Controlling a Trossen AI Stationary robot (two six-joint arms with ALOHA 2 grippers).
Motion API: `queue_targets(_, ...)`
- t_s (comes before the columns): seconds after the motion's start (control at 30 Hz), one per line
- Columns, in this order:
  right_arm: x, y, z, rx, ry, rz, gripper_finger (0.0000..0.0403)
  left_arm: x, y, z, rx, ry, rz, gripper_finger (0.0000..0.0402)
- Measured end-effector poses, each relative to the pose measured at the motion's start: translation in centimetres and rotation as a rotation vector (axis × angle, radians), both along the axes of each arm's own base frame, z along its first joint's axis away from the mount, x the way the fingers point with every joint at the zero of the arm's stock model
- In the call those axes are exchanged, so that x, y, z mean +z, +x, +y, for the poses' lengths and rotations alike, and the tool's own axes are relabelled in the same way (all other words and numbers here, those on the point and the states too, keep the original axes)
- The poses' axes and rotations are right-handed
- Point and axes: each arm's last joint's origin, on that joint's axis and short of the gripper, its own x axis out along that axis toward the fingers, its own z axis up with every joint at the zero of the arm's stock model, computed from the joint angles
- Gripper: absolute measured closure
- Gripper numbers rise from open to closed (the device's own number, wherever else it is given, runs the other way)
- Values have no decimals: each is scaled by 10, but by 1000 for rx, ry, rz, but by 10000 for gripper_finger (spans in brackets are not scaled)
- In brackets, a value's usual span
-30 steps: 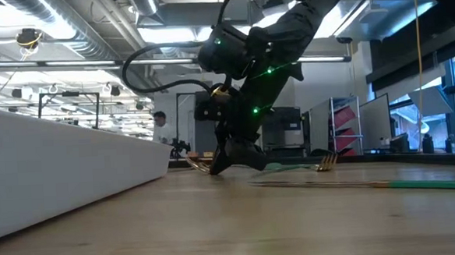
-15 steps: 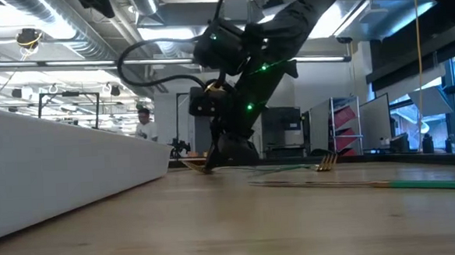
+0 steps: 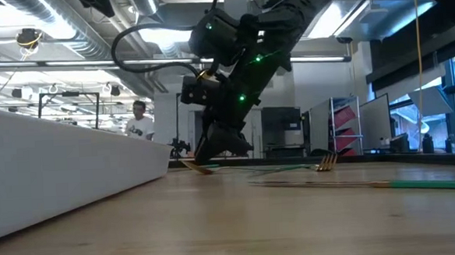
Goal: Sort silverware
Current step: Put the green spoon on the silverware tray
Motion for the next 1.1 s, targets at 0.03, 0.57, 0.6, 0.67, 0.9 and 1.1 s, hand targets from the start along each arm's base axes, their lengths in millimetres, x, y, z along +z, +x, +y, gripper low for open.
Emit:
queue_targets(0.03, 0, 0, 0, -6, 19, -9, 278, 0, 0, 0, -3, 2, 1, 280)
queue_targets(0.57, 2, 8, 2, -100, 41, -134, 230, 0, 0, 0, -23, 16, 4, 280)
queue_targets(0.6, -1, 8, 2, -109, 49, -132, 230, 0, 0, 0, -24, 16, 4, 280)
queue_targets(0.67, -13, 9, 2, -122, 59, -109, 230, 0, 0, 0, -24, 16, 5, 280)
queue_targets(0.9, -20, 8, -1, -180, -4, -90, 230, 0, 0, 0, -23, 15, 5, 280)
queue_targets(1.1, -24, 8, -8, -209, -17, -88, 231, 0, 0, 0, -20, 14, 5, 280)
